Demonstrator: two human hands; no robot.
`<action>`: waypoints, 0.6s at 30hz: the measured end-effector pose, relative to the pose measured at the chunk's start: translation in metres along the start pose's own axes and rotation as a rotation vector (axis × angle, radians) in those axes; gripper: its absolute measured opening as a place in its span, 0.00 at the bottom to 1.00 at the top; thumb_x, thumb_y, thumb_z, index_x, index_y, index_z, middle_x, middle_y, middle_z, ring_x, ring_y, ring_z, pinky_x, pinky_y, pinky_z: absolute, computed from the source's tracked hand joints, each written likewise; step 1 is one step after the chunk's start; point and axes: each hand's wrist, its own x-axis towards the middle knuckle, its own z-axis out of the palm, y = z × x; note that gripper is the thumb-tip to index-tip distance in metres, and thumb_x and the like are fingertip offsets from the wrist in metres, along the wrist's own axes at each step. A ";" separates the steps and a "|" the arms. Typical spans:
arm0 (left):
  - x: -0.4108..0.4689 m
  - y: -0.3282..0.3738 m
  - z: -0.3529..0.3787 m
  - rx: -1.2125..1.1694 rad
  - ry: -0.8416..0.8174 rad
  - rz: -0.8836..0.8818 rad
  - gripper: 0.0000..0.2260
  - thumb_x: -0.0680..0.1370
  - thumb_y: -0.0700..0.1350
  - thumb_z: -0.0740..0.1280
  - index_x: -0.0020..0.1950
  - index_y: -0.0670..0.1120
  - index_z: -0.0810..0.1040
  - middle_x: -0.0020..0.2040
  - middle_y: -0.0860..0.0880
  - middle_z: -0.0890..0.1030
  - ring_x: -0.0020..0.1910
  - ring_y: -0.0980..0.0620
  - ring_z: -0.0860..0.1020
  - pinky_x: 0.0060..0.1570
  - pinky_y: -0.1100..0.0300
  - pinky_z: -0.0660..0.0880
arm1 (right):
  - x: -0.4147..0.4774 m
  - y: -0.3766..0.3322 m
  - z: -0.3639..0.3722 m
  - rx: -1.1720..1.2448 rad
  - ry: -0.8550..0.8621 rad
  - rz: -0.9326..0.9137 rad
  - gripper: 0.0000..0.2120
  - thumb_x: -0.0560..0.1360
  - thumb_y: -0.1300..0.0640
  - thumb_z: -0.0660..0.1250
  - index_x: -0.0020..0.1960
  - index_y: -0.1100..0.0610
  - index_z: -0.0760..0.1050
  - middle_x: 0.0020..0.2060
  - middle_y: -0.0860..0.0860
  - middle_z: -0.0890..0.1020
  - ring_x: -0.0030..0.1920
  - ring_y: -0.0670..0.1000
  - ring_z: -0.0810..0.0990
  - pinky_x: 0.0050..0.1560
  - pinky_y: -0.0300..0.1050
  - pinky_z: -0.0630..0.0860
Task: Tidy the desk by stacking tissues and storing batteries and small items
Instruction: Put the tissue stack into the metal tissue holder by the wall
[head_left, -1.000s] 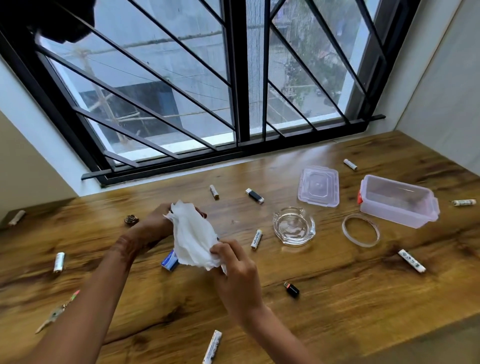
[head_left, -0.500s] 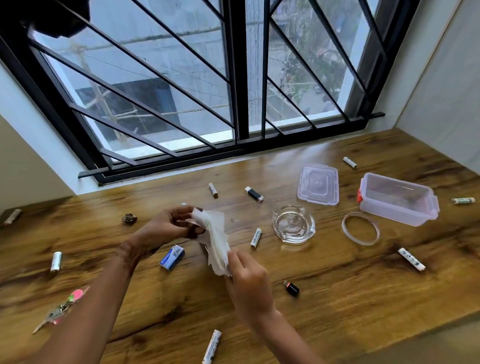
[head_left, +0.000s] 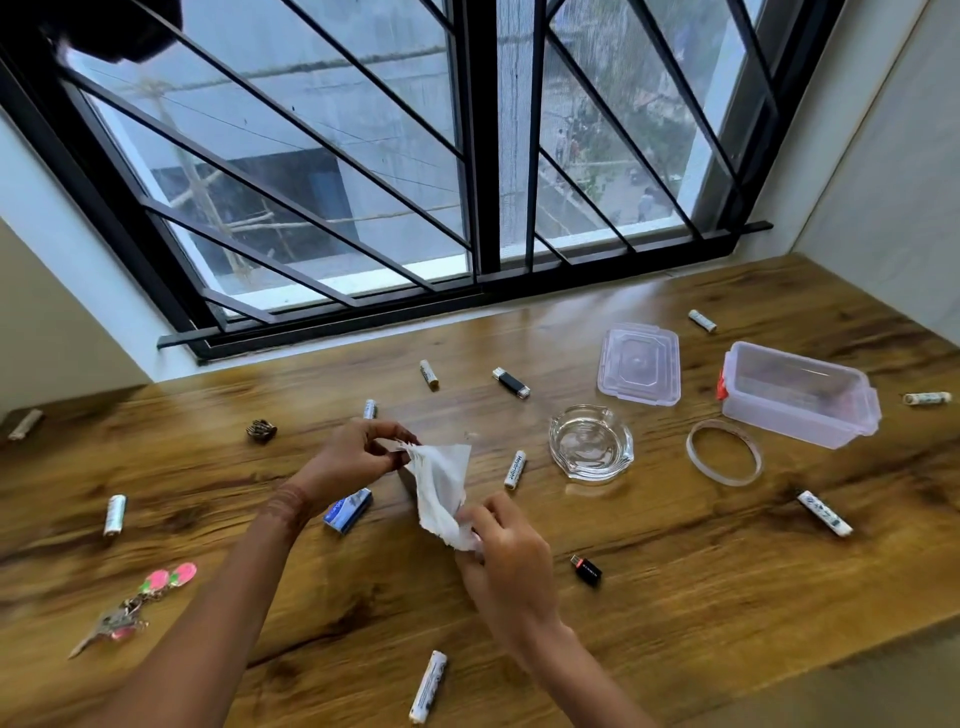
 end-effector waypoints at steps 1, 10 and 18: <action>-0.001 0.001 0.000 0.006 0.008 -0.001 0.13 0.75 0.34 0.66 0.44 0.53 0.78 0.45 0.40 0.83 0.40 0.50 0.79 0.53 0.50 0.76 | 0.000 -0.001 -0.002 0.044 0.007 0.029 0.15 0.63 0.61 0.75 0.48 0.55 0.77 0.42 0.48 0.80 0.36 0.42 0.77 0.35 0.27 0.72; 0.003 -0.009 0.010 0.110 0.079 -0.024 0.09 0.75 0.36 0.67 0.54 0.41 0.81 0.52 0.44 0.82 0.47 0.47 0.80 0.47 0.57 0.76 | -0.001 -0.002 -0.003 0.033 0.020 0.048 0.10 0.65 0.61 0.76 0.45 0.54 0.80 0.38 0.46 0.83 0.37 0.41 0.78 0.37 0.26 0.69; -0.015 -0.013 0.022 0.080 0.192 -0.012 0.18 0.76 0.36 0.65 0.65 0.46 0.73 0.61 0.45 0.78 0.46 0.54 0.76 0.41 0.71 0.71 | -0.003 -0.003 -0.004 0.072 0.047 0.095 0.08 0.69 0.55 0.71 0.47 0.53 0.78 0.40 0.46 0.78 0.36 0.41 0.73 0.34 0.27 0.69</action>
